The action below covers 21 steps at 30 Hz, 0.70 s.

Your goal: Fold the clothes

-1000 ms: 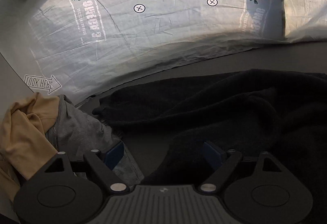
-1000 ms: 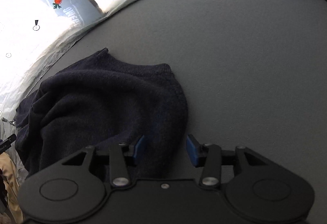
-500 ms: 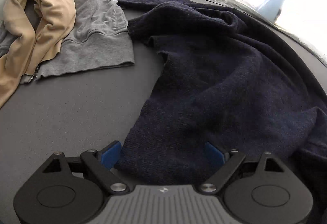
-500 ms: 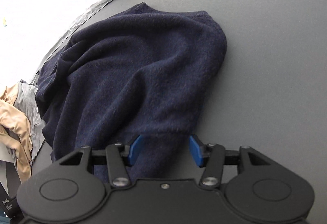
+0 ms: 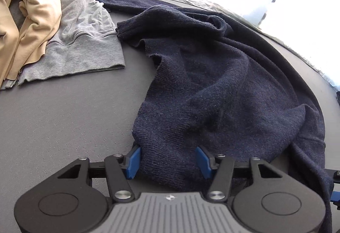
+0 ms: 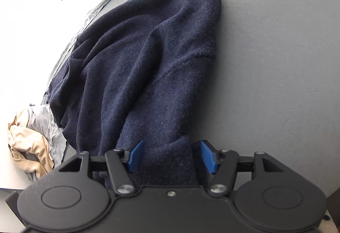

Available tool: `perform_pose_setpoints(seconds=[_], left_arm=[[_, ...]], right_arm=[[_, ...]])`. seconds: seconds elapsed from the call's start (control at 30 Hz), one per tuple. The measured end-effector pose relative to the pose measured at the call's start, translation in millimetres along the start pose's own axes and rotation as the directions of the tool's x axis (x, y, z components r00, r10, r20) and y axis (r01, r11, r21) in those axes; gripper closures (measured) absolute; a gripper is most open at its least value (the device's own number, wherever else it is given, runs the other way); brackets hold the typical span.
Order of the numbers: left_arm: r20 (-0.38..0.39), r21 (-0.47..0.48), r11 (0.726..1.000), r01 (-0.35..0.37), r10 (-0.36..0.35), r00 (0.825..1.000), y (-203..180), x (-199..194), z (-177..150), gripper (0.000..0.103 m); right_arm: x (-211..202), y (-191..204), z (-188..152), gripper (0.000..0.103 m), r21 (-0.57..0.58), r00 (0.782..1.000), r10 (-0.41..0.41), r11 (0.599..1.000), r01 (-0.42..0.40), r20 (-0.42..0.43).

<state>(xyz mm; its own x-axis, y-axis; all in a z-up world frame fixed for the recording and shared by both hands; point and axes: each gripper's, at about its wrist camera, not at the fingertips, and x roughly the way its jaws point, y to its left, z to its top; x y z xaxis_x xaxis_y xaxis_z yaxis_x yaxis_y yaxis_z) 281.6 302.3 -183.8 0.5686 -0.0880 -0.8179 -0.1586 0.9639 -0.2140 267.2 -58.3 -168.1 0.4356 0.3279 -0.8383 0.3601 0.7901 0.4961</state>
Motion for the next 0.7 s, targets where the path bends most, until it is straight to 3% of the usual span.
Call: perform_pose_setpoints(seconds=[0.13,0.17,0.2,0.23,0.27,0.3,0.4,0.6,0.7], left_arm=[[0.008,-0.018,1.0,0.016,-0.016,1.0,4,-2,-2,0.054],[0.008,-0.019,1.0,0.014,-0.014,1.0,5,-2,-2,0.057],[0.007,-0.021,1.0,0.013,-0.013,1.0,5,-3,-2,0.063],[0.006,-0.023,1.0,0.009,-0.009,1.0,6,-3,-2,0.067],[0.006,-0.031,1.0,0.003,-0.002,1.0,7,-4,-3,0.078],[0.006,-0.044,0.999,0.002,-0.001,1.0,8,-4,-3,0.085],[0.012,-0.07,0.997,0.008,-0.007,1.0,7,-8,-7,0.093],[0.043,-0.101,0.995,-0.014,0.019,0.999,-19,-28,-22,0.096],[0.036,-0.095,0.995,-0.029,0.033,0.999,-49,-37,-43,0.097]], right_arm=[[14,11,-7,0.04,-0.039,0.999,-0.039,0.998,0.04,0.015],[16,14,-9,0.044,-0.062,0.998,-0.053,0.997,0.054,0.016],[17,15,-10,0.059,-0.094,0.997,-0.074,0.993,0.075,0.015],[16,17,-10,0.064,-0.131,0.995,-0.096,0.987,0.097,0.016],[15,19,-11,0.072,-0.164,0.994,-0.11,0.98,0.111,0.02],[13,21,-11,0.077,-0.191,0.993,-0.115,0.974,0.117,0.026],[4,20,-9,0.08,-0.247,0.991,-0.122,0.96,0.131,0.053],[-23,7,6,0.081,-0.445,0.976,-0.177,0.869,0.217,0.129],[-41,-19,25,0.082,-0.538,0.952,-0.209,0.788,0.3,0.224]])
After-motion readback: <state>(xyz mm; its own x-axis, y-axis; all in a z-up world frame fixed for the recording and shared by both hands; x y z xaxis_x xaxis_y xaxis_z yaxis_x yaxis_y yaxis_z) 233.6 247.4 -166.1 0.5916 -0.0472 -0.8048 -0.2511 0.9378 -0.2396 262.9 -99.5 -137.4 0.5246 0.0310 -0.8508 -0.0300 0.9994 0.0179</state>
